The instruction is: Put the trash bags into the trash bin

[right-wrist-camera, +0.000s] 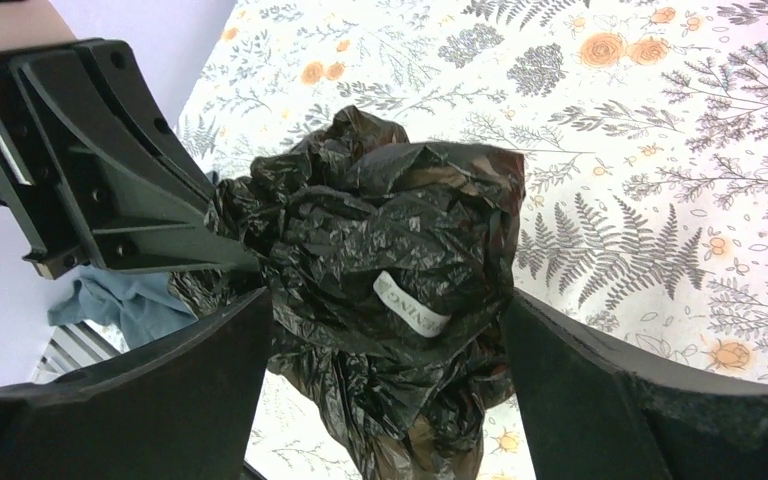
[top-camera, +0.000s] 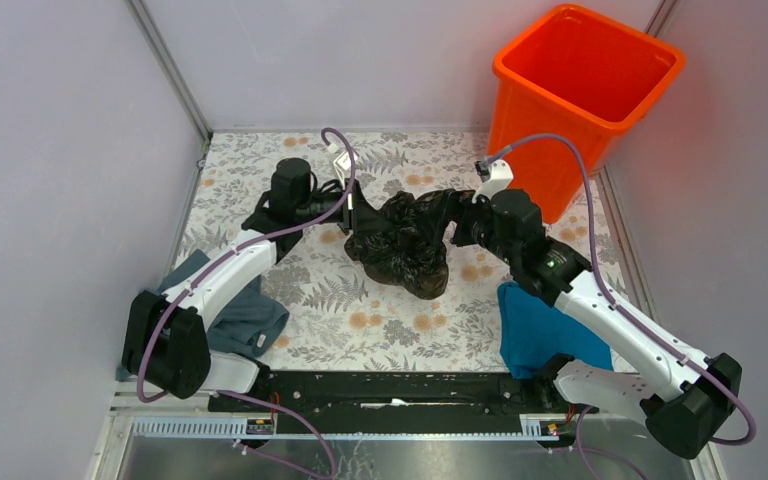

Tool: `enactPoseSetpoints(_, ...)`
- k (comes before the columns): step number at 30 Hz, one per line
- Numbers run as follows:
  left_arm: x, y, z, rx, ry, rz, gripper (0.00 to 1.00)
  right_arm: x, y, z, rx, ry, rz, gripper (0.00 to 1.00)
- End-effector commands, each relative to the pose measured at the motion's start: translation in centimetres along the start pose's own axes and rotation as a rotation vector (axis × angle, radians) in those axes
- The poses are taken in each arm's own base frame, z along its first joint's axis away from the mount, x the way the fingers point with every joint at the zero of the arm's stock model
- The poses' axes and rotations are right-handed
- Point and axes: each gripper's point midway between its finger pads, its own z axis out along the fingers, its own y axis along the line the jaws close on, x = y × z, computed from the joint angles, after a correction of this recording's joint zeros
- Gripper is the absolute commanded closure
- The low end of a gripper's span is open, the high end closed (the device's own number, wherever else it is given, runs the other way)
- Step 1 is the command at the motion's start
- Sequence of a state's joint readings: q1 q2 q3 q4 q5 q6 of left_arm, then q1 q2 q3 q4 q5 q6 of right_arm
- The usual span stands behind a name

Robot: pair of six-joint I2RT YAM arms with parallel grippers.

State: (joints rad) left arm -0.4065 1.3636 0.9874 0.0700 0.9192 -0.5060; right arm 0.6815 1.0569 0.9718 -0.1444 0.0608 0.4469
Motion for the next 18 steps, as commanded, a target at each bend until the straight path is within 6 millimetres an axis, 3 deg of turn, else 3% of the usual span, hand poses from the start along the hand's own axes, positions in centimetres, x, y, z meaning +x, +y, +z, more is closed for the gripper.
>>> enactPoseSetpoints(1, -0.3, -1.7, 0.2, 0.076, -0.001, 0.061, 1.00, -3.1, 1.7, -0.6, -0.059, -0.124, 0.045, 0.13)
enactPoseSetpoints(3, -0.2, -2.0, 0.2, 0.092, 0.004, 0.066, 1.00, -3.2, 2.2, -0.4, -0.083, -0.127, 0.065, 0.18)
enactPoseSetpoints(4, -0.2, -2.1, 0.2, 0.096, 0.006, 0.067, 1.00, -3.3, 2.4, -0.3, -0.083, -0.123, 0.071, 0.33)
enactPoseSetpoints(5, -0.3, -2.1, 0.2, 0.089, 0.000, 0.072, 1.00, -3.6, 2.4, -0.3, -0.076, -0.123, 0.085, 0.59)
enactPoseSetpoints(6, -0.4, -1.8, 0.2, 0.069, -0.008, 0.079, 0.91, -3.9, 2.4, -0.5, -0.069, -0.127, 0.103, 0.72)
enactPoseSetpoints(7, -0.7, -1.3, 0.2, 0.029, -0.020, 0.091, 0.74, -4.4, 2.7, -0.9, -0.073, -0.136, 0.125, 0.79)
enactPoseSetpoints(10, -1.8, 0.9, -0.6, -0.147, -0.069, 0.117, 0.22, -6.2, 4.1, -2.6, -0.121, -0.173, 0.201, 0.87)
enactPoseSetpoints(12, -2.6, 1.6, -1.5, -0.238, -0.124, 0.142, 0.06, -7.8, 5.1, -3.7, -0.147, -0.197, 0.249, 0.92)
enactPoseSetpoints(16, -4.7, 0.0, -3.9, -0.285, -0.281, 0.253, 0.01, -11.2, 7.6, -5.5, -0.207, -0.218, 0.299, 1.00)
enactPoseSetpoints(18, -5.1, -2.8, -4.8, -0.205, -0.349, 0.339, 0.01, -12.1, 8.4, -5.5, -0.224, -0.215, 0.325, 1.00)
